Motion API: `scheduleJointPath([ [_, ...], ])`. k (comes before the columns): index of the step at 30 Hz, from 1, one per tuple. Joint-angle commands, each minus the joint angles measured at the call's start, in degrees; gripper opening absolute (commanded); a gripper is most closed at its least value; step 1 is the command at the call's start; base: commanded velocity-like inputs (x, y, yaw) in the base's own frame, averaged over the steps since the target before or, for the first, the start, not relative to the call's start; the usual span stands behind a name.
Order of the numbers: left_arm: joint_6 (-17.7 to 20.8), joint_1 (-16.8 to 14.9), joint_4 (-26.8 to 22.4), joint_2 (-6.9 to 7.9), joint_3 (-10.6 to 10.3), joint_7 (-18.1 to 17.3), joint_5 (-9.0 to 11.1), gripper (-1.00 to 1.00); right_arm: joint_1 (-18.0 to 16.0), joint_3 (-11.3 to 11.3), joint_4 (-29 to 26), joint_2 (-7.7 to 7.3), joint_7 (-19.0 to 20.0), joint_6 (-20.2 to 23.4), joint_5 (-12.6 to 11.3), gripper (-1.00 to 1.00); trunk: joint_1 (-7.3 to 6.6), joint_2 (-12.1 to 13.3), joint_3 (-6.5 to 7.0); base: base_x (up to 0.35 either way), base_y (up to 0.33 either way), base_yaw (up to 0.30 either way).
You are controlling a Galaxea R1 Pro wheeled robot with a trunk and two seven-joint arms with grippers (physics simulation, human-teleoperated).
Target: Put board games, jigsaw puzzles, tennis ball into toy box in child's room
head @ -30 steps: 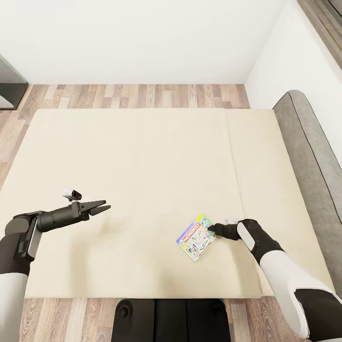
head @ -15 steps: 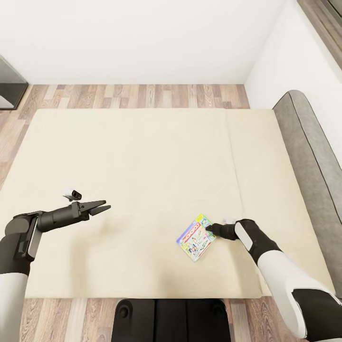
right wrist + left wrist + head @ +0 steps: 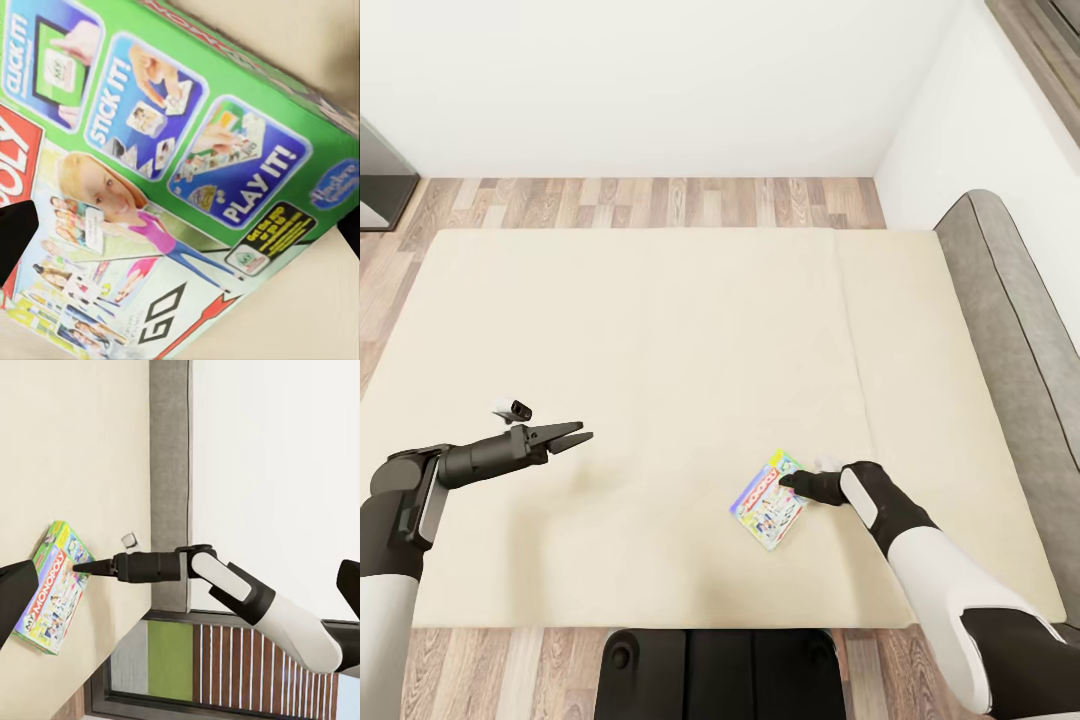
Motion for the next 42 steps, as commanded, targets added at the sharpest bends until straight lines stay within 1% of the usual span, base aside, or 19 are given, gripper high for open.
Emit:
scheduleJointPath([
  [1, 0.6, 0.0, 0.0, 0.01, 0.0, -0.2, -0.1, 1.00, 0.0, 0.1, -0.1, 0.12, 0.2, 0.2, 0.1, 1.00, 0.03, -0.1, -0.06, 0.000, 0.000, 0.000],
  [13, 0.6, 0.0, 0.0, -0.03, 0.0, -0.2, -0.1, 1.00, -0.3, 0.1, -0.1, 0.38, 0.2, 0.2, 0.1, 1.00, 0.03, -0.1, -0.06, 0.000, 0.000, 0.000],
  [20, 0.6, 0.0, 0.0, -0.07, 0.0, -0.2, -0.1, 1.00, -0.7, 0.1, -0.2, 1.01, 0.2, 0.2, 0.1, 1.00, 0.03, -0.1, -0.06, 0.000, 0.000, 0.000],
  [30, 0.6, 0.0, 0.0, -0.08, -0.1, -0.2, -0.1, 1.00, -0.9, 0.1, -2.7, 1.48, 0.2, 0.6, 0.1, 1.00, 0.03, -0.1, -0.06, 0.000, 0.000, 0.000],
  [42, 0.6, 0.0, 0.0, -0.02, 0.0, -0.2, -0.1, 1.00, -0.9, 0.0, -3.0, 1.81, 0.2, 0.7, 0.1, 1.00, 0.03, -0.1, 0.15, 0.000, 0.000, 0.000],
])
